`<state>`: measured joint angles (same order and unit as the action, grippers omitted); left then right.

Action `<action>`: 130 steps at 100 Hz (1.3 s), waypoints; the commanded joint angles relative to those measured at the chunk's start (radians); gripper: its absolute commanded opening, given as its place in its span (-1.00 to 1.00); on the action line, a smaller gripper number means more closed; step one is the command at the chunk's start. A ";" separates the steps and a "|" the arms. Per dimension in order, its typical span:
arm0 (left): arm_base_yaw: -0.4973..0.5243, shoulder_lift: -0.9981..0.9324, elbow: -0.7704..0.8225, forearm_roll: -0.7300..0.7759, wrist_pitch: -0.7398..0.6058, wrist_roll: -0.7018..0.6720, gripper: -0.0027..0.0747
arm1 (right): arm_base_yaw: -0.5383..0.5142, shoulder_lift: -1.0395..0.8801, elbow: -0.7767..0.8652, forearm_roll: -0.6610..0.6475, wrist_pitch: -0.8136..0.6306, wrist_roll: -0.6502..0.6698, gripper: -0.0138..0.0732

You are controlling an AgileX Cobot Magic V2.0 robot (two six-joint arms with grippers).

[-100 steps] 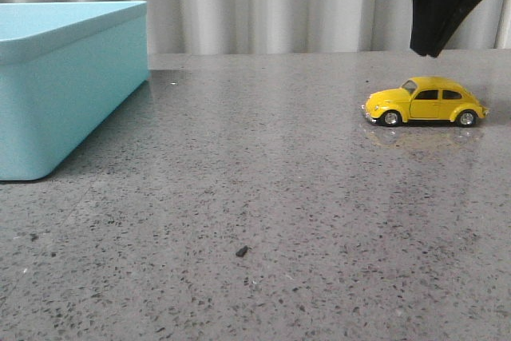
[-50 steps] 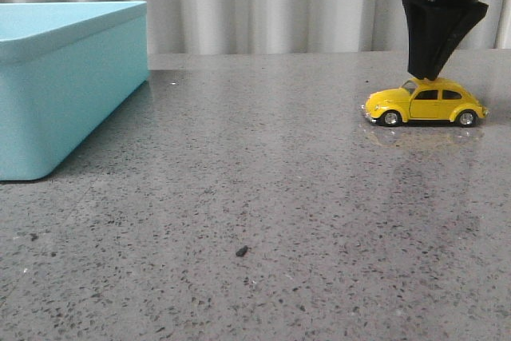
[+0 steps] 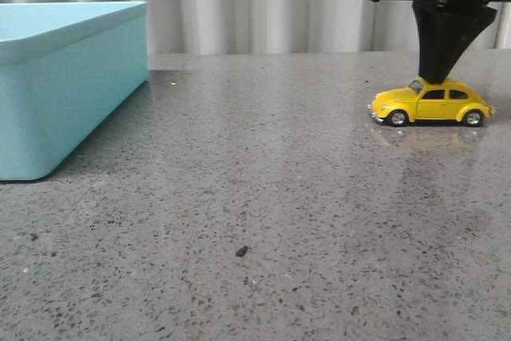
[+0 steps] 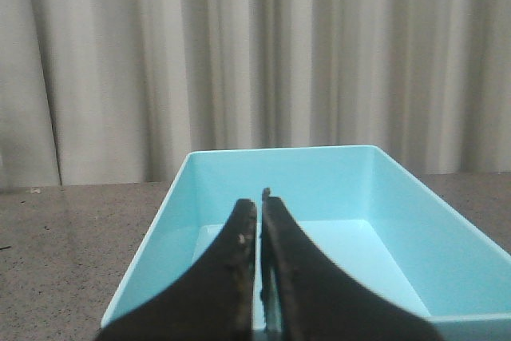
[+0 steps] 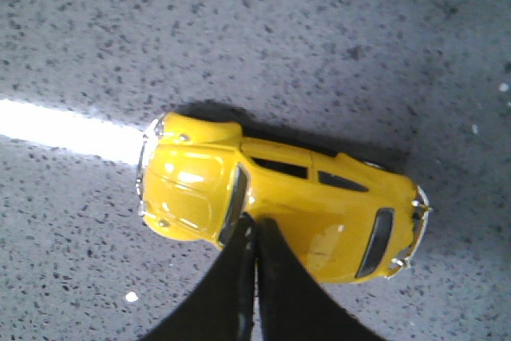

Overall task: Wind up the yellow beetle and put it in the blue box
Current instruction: 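Lower the right gripper onto the roof of the yellow toy car, then press down and push the yellow car backward with the right gripper toward the blue box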

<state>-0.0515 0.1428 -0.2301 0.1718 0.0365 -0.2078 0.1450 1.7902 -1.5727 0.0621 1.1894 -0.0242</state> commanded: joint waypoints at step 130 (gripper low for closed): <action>0.007 0.019 -0.036 0.000 -0.088 -0.011 -0.99 | -0.111 -0.180 -0.185 0.071 0.042 -0.015 -0.80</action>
<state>-0.0515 0.1428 -0.2301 0.1718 0.0326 -0.2078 0.0391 1.6606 -1.7080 0.1036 1.2343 -0.0225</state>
